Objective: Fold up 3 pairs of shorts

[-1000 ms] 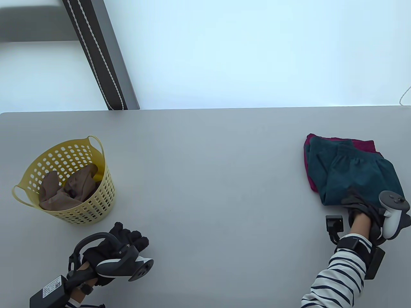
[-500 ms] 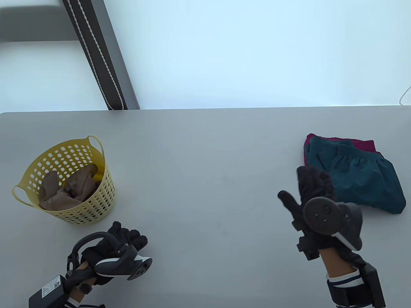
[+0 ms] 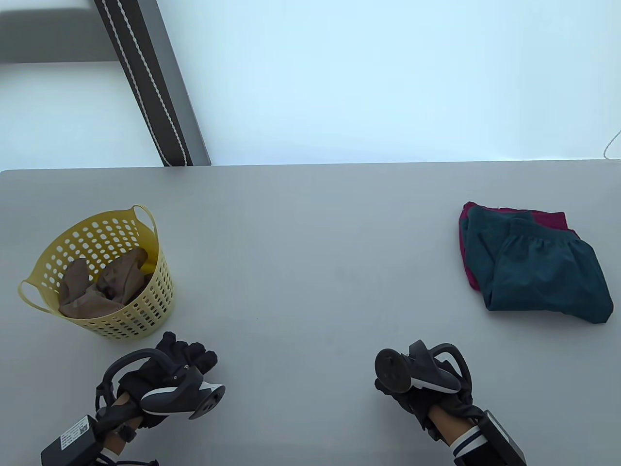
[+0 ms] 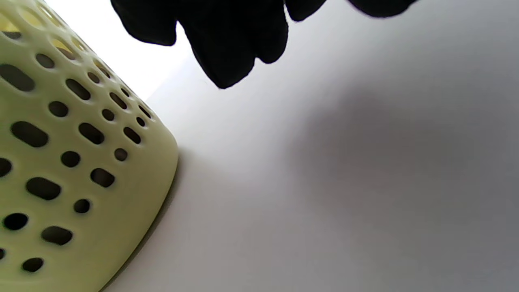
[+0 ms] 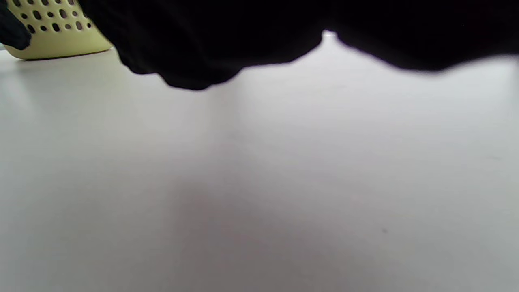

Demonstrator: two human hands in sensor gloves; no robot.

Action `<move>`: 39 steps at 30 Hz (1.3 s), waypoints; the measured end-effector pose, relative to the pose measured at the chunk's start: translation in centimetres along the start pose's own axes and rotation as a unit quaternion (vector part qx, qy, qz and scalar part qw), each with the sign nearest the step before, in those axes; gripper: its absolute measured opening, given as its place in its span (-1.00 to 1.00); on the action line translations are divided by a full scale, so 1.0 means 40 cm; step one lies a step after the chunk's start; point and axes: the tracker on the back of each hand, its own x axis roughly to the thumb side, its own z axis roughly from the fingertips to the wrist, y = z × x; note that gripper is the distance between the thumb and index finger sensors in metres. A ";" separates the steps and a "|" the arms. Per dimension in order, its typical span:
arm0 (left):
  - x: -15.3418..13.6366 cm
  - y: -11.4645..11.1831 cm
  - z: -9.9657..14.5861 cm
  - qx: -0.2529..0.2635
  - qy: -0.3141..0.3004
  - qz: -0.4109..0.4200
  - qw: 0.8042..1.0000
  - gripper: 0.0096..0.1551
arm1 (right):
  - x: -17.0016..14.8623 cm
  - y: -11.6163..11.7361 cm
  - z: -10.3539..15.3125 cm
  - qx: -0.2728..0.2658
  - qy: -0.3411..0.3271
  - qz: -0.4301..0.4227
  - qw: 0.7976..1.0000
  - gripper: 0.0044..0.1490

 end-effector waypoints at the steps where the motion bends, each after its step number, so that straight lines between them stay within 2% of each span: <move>1: -0.004 0.002 0.002 0.008 0.009 -0.004 1.000 -0.14 | 0.000 -0.002 0.002 -0.002 -0.002 -0.003 1.000 -0.53; 3: -0.015 0.017 0.015 0.047 0.030 -0.018 0.998 -0.08 | 0.002 -0.007 0.005 -0.008 -0.003 0.001 1.000 -0.53; 4: -0.026 0.035 0.029 0.085 0.053 -0.033 0.994 -0.07 | 0.003 -0.011 0.006 -0.013 -0.004 0.004 1.000 -0.53; 6: -0.068 0.087 0.074 0.161 0.125 -0.072 0.976 -0.02 | 0.005 -0.022 0.009 -0.027 -0.004 0.007 1.000 -0.53; 8: -0.128 0.143 0.126 0.227 0.200 -0.076 0.950 0.00 | 0.006 -0.026 0.010 -0.035 -0.004 0.007 0.999 -0.53; 10: -0.209 0.192 0.174 0.254 0.250 -0.046 0.933 -0.01 | 0.005 -0.027 0.009 -0.038 -0.001 0.006 0.999 -0.53; 11: -0.251 0.209 0.186 0.243 0.261 -0.020 0.934 0.00 | 0.003 -0.027 0.008 -0.037 0.001 0.006 0.999 -0.53; 12: -0.298 0.222 0.192 0.213 0.273 0.005 0.938 0.02 | 0.002 -0.026 0.006 -0.036 0.002 0.006 0.999 -0.53; 14: -0.383 0.228 0.180 0.117 0.264 0.026 0.957 0.00 | -0.001 -0.025 0.005 -0.035 0.005 0.005 0.999 -0.53; 15: -0.424 0.220 0.162 0.046 0.244 0.033 0.968 -0.04 | -0.005 -0.025 0.004 -0.034 0.009 0.003 0.999 -0.53; 16: -0.465 0.200 0.135 -0.047 0.223 0.047 0.973 -0.11 | -0.009 -0.026 0.003 -0.035 0.013 0.002 0.999 -0.53; 17: -0.488 0.183 0.116 -0.107 0.211 0.056 0.970 -0.19 | -0.013 -0.026 0.002 -0.035 0.016 0.001 0.999 -0.53; 18: -0.515 0.151 0.089 -0.186 0.202 0.065 0.959 -0.24 | -0.018 -0.026 0.001 -0.035 0.020 -0.001 0.999 -0.53; 19: -0.532 0.123 0.067 -0.222 0.209 0.060 0.950 -0.26 | -0.023 -0.026 0.001 -0.035 0.023 -0.003 0.999 -0.53; 24: -0.558 0.003 -0.014 -0.354 0.197 0.065 0.912 -0.04 | -0.042 -0.025 -0.001 -0.034 0.037 -0.011 0.999 -0.53; 26: -0.556 -0.028 -0.036 -0.382 0.189 0.080 0.901 -0.01 | -0.046 -0.024 -0.001 -0.033 0.038 -0.013 0.999 -0.53; 28: -0.550 -0.048 -0.052 -0.394 0.184 0.096 0.895 -0.21 | -0.049 -0.022 -0.003 -0.030 0.039 -0.015 0.999 -0.53; 29: -0.548 -0.057 -0.060 -0.399 0.185 0.101 0.893 -0.49 | -0.050 -0.022 -0.003 -0.029 0.038 -0.016 0.999 -0.53; 30: -0.549 -0.059 -0.064 -0.401 0.187 0.094 0.892 -0.59 | -0.049 -0.022 -0.003 -0.027 0.037 -0.017 0.999 -0.53; 33: -0.590 -0.025 -0.050 -0.366 0.231 0.095 0.896 -0.62 | -0.048 -0.023 -0.002 -0.025 0.035 -0.016 0.999 -0.53; 36: -0.673 0.068 -0.001 -0.273 0.300 0.143 0.903 -0.65 | -0.049 -0.023 -0.004 -0.025 0.035 -0.017 0.999 -0.53; 39: -0.767 0.210 0.077 -0.135 0.369 0.219 0.893 -0.65 | -0.051 -0.023 -0.003 -0.024 0.036 -0.018 0.999 -0.53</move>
